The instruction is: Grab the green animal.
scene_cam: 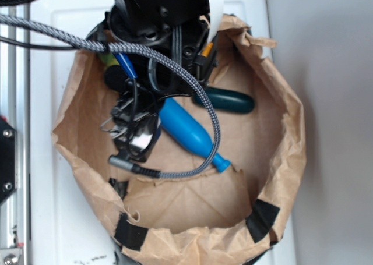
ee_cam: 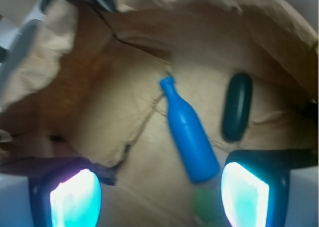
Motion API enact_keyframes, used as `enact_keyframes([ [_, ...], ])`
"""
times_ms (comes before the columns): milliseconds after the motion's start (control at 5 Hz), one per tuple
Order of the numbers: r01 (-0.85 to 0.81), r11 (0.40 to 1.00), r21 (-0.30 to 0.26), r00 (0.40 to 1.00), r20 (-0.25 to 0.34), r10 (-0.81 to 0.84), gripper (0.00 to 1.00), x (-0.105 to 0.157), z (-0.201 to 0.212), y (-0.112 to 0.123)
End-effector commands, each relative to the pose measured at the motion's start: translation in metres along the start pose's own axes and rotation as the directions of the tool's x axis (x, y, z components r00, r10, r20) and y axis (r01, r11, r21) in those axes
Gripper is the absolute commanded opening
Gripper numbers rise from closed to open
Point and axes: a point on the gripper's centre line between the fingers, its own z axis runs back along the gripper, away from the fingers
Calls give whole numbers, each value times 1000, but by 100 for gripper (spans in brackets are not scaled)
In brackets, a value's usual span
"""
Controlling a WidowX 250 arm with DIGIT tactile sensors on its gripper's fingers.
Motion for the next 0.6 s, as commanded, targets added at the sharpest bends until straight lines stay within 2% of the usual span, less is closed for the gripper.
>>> enact_keyframes([
  [0, -34, 996, 82, 998, -48, 38, 100, 1, -14, 18],
  [200, -8, 993, 120, 995, -101, 20, 100, -12, -19, 20],
  [400, 30, 981, 190, 992, -123, -6, 100, -27, -36, 19],
])
